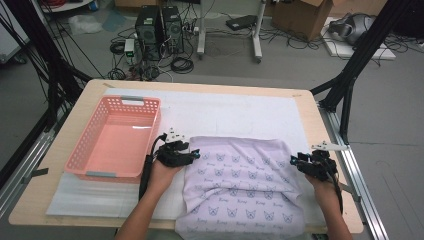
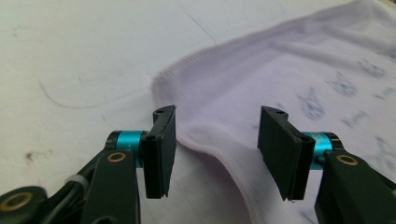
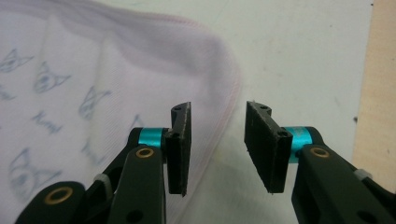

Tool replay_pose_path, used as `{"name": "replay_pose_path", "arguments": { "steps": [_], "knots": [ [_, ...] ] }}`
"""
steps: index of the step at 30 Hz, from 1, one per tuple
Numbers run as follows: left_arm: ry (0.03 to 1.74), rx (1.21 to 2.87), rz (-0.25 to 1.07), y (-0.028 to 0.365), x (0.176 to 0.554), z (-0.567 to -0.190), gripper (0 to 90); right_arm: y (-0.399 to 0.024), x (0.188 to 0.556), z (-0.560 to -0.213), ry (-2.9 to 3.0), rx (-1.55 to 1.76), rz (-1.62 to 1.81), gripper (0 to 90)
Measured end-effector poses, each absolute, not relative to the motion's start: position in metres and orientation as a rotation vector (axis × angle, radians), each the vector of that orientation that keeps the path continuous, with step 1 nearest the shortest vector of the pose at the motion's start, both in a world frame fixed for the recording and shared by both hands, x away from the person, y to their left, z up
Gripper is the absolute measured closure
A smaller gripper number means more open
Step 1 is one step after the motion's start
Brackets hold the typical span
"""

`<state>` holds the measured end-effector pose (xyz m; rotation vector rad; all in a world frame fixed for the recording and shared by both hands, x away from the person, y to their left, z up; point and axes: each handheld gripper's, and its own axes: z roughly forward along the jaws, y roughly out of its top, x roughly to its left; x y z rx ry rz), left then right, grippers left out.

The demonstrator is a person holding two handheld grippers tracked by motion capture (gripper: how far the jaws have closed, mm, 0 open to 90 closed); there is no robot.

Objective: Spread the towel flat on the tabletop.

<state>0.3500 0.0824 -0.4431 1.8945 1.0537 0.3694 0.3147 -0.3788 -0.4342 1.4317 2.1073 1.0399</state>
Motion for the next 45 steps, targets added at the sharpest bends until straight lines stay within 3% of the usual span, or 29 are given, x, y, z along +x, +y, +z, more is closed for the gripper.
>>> {"name": "replay_pose_path", "arguments": {
  "steps": [12, 17, 20, 21, 23, 26, 28, 42, 45],
  "knots": [
    [1.145, 1.911, 0.388, 0.064, 0.387, -0.452, 48.9, -0.383, 0.36, -0.44, 2.072, 1.517, 1.119, 62.2],
    [1.167, 1.923, 0.445, 0.065, 0.387, -0.452, 66.6, -0.374, 0.381, -0.443, 2.125, 1.496, 1.092, 62.8],
    [1.212, 1.887, 0.387, 0.072, 0.39, -0.451, 85.2, -0.357, 0.389, -0.444, 2.213, 1.429, 1.064, 62.8],
    [1.215, 1.883, 0.377, 0.073, 0.391, -0.451, 86.8, -0.35, 0.39, -0.444, 2.233, 1.391, 1.027, 61.2],
    [1.215, 1.928, 0.417, 0.071, 0.394, -0.447, 87.2, -0.345, 0.391, -0.442, 2.253, 1.361, 0.968, 65.1],
    [1.217, 1.882, 0.454, 0.071, 0.403, -0.435, 87.3, -0.349, 0.396, -0.439, 2.271, 1.377, 0.961, 81.0],
    [1.226, 1.88, 0.48, 0.072, 0.41, -0.429, 87.3, -0.347, 0.399, -0.438, 2.277, 1.368, 0.947, 84.0],
    [1.259, 1.76, 0.532, 0.074, 0.445, -0.423, 86.4, -0.349, 0.439, -0.424, 1.959, 1.443, 1.075, 85.2],
    [1.274, 1.776, 0.494, 0.071, 0.445, -0.428, 72.5, -0.351, 0.441, -0.423, 1.881, 1.472, 1.057, 81.8]
  ]
}}
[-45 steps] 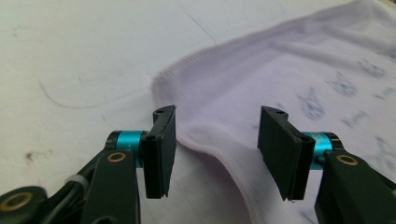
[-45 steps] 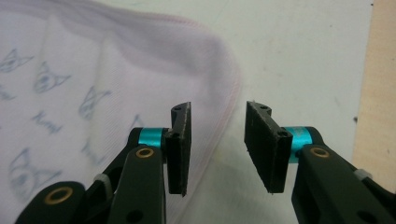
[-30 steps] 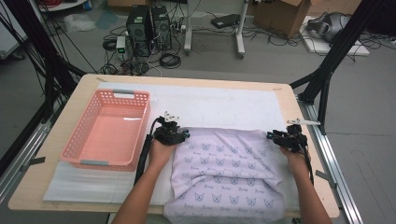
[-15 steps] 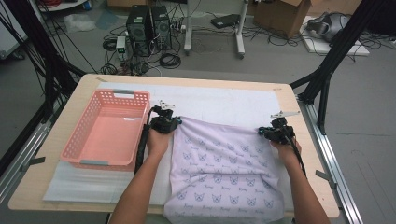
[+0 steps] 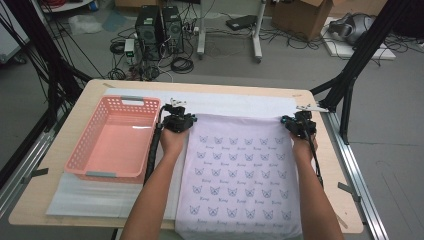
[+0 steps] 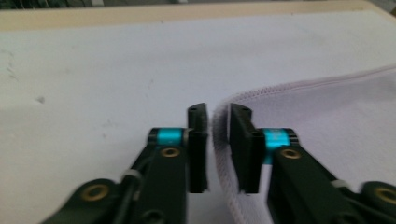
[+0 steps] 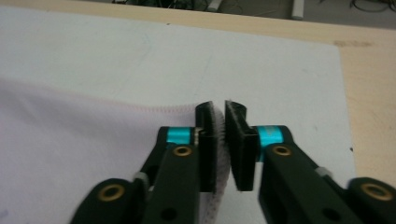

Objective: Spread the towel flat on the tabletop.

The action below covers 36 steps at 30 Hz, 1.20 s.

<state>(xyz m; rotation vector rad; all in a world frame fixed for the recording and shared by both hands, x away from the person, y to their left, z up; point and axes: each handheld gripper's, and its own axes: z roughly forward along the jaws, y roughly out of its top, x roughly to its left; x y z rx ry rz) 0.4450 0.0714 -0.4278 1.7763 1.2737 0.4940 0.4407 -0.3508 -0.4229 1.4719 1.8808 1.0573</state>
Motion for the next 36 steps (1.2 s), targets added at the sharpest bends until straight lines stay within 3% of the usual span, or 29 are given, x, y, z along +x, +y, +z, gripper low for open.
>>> {"name": "replay_pose_path", "arguments": {
  "steps": [1, 2, 4, 9, 14, 18, 21, 23, 25, 26, 31, 36],
  "knots": [
    [1.278, 1.795, 0.484, 0.072, 0.444, -0.429, 62.7, -0.352, 0.441, -0.424, 1.862, 1.51, 1.074, 70.1],
    [1.277, 1.798, 0.466, 0.072, 0.442, -0.432, 59.7, -0.354, 0.441, -0.425, 1.846, 1.545, 1.09, 64.8],
    [1.28, 1.8, 0.458, 0.074, 0.438, -0.436, 54.0, -0.358, 0.44, -0.424, 1.843, 1.572, 1.114, 63.2],
    [1.296, 1.836, 0.42, 0.078, 0.43, -0.445, 51.2, -0.368, 0.429, -0.411, 1.824, 1.54, 1.136, 63.2],
    [1.281, 1.862, 0.453, 0.076, 0.423, -0.45, 57.4, -0.378, 0.418, -0.41, 1.881, 1.544, 1.105, 63.7],
    [1.285, 1.924, 0.527, 0.071, 0.42, -0.446, 87.6, -0.383, 0.41, -0.419, 1.935, 1.583, 1.099, 63.8],
    [1.355, 1.875, 0.556, 0.076, 0.422, -0.446, 88.4, -0.381, 0.404, -0.419, 1.952, 1.549, 1.086, 64.6],
    [1.341, 1.869, 0.545, 0.078, 0.421, -0.447, 85.5, -0.38, 0.399, -0.419, 1.993, 1.538, 1.083, 64.1],
    [1.324, 1.852, 0.536, 0.078, 0.418, -0.447, 66.8, -0.378, 0.392, -0.421, 2.029, 1.538, 1.104, 61.6],
    [1.311, 1.835, 0.518, 0.08, 0.416, -0.446, 62.5, -0.378, 0.388, -0.422, 2.048, 1.528, 1.117, 61.2],
    [1.224, 1.809, 0.436, 0.082, 0.403, -0.444, 53.5, -0.378, 0.362, -0.434, 2.13, 1.524, 1.086, 62.7],
    [1.165, 1.802, 0.416, 0.077, 0.396, -0.434, 52.3, -0.377, 0.344, -0.444, 2.174, 1.547, 1.093, 73.0]
  ]
}}
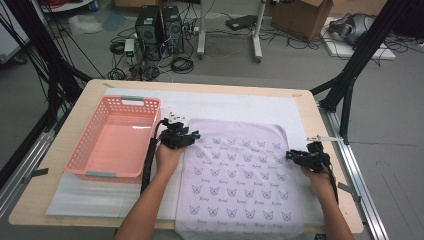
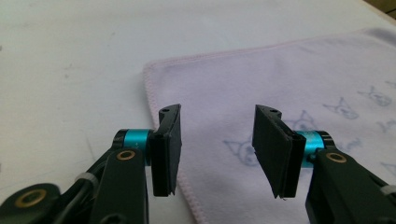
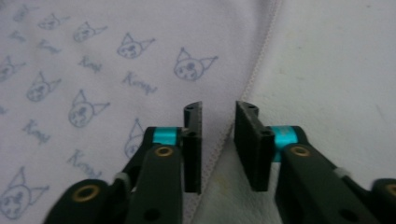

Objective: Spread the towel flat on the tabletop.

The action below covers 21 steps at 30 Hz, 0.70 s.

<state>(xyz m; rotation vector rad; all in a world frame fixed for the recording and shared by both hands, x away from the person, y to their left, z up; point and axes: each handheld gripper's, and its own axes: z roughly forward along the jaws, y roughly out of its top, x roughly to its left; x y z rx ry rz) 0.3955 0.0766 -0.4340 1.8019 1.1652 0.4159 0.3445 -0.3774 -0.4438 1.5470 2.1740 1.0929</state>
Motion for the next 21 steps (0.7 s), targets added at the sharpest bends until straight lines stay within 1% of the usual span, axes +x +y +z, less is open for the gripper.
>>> {"name": "replay_pose_path", "arguments": {
  "steps": [1, 2, 5, 7, 8, 10, 11, 13, 17, 21],
  "knots": [
    [1.158, 1.797, 0.409, 0.075, 0.394, -0.433, 52.9, -0.377, 0.343, -0.444, 2.172, 1.532, 1.069, 83.7],
    [1.146, 1.799, 0.402, 0.075, 0.392, -0.431, 53.0, -0.376, 0.343, -0.444, 2.19, 1.499, 1.059, 87.5],
    [1.113, 1.781, 0.402, 0.073, 0.386, -0.425, 52.8, -0.374, 0.343, -0.442, 2.156, 1.445, 0.963, 88.7],
    [1.086, 1.774, 0.403, 0.073, 0.383, -0.421, 51.6, -0.377, 0.345, -0.444, 2.128, 1.483, 0.988, 88.4],
    [1.074, 1.756, 0.406, 0.073, 0.381, -0.421, 49.9, -0.378, 0.345, -0.443, 2.117, 1.497, 1.002, 85.2],
    [1.057, 1.728, 0.397, 0.074, 0.377, -0.422, 47.2, -0.379, 0.34, -0.441, 2.062, 1.499, 1.015, 67.4],
    [1.053, 1.722, 0.387, 0.075, 0.375, -0.423, 44.8, -0.382, 0.338, -0.438, 2.045, 1.507, 1.044, 62.5],
    [1.041, 1.705, 0.369, 0.076, 0.371, -0.426, 40.8, -0.387, 0.331, -0.432, 2.016, 1.502, 1.102, 54.5],
    [0.994, 1.69, 0.357, 0.078, 0.356, -0.428, 34.6, -0.392, 0.313, -0.423, 2.017, 1.422, 1.199, 41.0],
    [0.988, 1.684, 0.357, 0.084, 0.341, -0.431, 31.4, -0.391, 0.295, -0.419, 2.058, 1.307, 1.251, 28.6]
  ]
}}
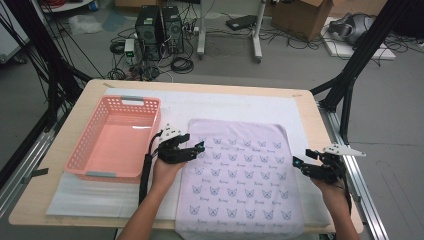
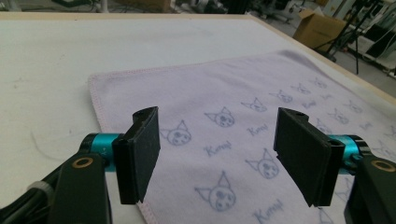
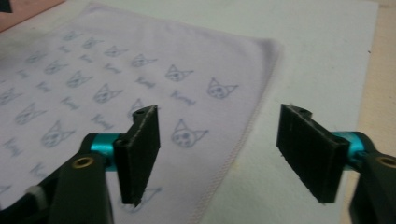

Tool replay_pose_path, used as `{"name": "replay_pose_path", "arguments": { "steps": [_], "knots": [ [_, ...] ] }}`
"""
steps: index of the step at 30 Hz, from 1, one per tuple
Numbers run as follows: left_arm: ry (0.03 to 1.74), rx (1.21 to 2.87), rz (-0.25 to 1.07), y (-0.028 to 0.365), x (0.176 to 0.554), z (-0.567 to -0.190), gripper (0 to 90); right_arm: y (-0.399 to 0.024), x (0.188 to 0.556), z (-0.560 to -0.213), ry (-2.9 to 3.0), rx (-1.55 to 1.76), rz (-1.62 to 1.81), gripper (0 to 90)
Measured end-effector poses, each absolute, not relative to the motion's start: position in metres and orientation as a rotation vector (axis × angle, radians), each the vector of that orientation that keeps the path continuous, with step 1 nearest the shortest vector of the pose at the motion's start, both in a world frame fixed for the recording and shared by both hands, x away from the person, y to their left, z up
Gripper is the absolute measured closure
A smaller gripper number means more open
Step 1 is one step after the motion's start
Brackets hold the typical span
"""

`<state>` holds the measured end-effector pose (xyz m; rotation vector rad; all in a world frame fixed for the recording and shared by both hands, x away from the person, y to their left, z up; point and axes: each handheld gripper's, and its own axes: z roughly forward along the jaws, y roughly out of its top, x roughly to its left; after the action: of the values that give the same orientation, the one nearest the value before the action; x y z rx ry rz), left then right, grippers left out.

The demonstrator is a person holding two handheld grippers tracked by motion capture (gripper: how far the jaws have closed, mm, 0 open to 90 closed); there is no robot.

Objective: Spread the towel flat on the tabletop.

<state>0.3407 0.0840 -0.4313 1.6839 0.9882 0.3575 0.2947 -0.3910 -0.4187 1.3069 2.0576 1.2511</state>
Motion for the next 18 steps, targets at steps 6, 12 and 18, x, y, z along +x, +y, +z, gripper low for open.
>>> {"name": "replay_pose_path", "arguments": {
  "steps": [6, 12, 18],
  "knots": [
    [0.969, 1.665, 0.368, 0.093, 0.319, -0.437, 20.4, -0.39, 0.281, -0.418, 2.081, 1.247, 1.25, 19.0],
    [0.945, 1.671, 0.362, 0.099, 0.311, -0.436, 17.9, -0.387, 0.282, -0.419, 2.064, 1.272, 1.262, 17.8],
    [0.961, 1.664, 0.374, 0.098, 0.31, -0.434, 19.3, -0.381, 0.284, -0.42, 2.067, 1.269, 1.26, 17.7]
  ]
}}
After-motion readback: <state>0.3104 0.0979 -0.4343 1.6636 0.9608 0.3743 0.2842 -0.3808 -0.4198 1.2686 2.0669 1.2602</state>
